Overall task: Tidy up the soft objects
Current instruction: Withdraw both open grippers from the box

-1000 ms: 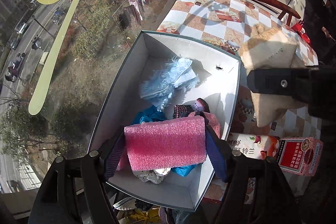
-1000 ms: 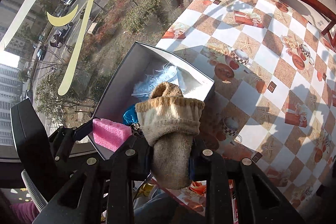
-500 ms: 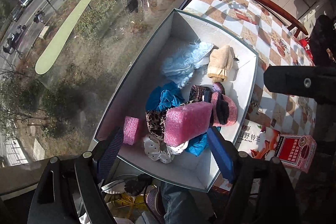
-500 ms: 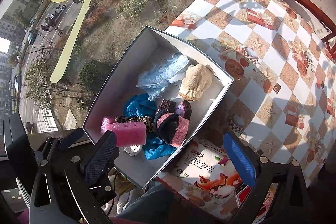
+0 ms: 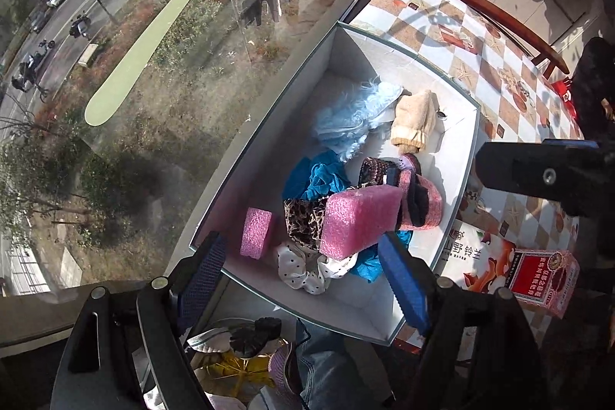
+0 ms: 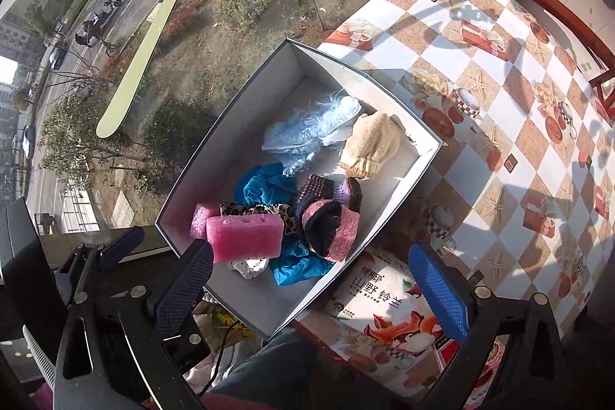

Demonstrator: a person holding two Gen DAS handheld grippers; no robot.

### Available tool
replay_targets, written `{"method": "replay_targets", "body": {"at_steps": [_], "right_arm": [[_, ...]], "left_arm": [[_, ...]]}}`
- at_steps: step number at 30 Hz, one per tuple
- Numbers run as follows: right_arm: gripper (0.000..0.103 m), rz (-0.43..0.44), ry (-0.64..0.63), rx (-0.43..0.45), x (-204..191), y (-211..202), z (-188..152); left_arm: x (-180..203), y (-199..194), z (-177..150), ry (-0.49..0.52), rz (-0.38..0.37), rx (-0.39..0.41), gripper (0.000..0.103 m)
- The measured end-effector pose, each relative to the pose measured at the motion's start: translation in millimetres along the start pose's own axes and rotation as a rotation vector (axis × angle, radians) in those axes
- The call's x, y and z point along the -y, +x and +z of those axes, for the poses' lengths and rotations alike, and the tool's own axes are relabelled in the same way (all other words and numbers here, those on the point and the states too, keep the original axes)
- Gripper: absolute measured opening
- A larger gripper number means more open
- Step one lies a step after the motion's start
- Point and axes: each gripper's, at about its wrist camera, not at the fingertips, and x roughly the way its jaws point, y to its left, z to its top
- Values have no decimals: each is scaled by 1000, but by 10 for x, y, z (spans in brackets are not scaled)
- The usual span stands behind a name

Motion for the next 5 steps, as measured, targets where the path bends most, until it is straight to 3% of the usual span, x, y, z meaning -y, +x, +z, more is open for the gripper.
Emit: {"method": "replay_targets", "body": {"at_steps": [5], "right_arm": [[103, 1, 8, 3, -15, -5, -15]], "left_arm": [[-67, -134, -43, -16, -84, 85, 84]]}}
